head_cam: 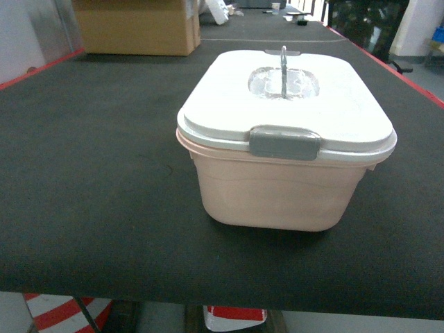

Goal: Pick capacitor and pack into box

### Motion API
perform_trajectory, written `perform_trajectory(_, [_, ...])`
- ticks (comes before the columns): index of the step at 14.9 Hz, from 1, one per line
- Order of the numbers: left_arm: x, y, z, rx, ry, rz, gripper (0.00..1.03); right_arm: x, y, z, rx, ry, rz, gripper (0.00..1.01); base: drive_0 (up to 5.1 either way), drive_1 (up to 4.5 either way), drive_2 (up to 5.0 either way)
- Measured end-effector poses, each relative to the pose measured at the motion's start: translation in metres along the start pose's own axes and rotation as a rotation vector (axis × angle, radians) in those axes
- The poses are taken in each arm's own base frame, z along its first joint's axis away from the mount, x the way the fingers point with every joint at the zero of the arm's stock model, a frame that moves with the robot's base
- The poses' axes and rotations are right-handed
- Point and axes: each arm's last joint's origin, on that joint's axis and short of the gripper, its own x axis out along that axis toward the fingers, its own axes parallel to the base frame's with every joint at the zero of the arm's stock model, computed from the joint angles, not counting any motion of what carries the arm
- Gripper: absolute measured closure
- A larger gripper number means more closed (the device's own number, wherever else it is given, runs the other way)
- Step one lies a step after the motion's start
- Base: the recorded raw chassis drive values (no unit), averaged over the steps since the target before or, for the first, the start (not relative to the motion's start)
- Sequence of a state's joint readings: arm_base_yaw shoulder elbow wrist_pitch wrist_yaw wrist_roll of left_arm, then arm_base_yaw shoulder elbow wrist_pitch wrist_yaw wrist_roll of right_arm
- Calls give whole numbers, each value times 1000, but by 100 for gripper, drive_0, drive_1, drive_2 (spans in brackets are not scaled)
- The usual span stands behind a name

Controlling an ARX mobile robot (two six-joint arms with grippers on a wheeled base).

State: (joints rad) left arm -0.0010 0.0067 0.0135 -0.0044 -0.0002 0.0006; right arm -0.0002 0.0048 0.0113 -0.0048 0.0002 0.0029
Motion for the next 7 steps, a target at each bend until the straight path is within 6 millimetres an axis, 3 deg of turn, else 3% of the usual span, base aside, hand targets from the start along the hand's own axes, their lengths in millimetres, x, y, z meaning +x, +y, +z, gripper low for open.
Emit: perform_trajectory(7, [0, 0, 0, 0, 0, 0, 5, 0, 0, 0, 0, 0, 0, 3, 0, 0, 0])
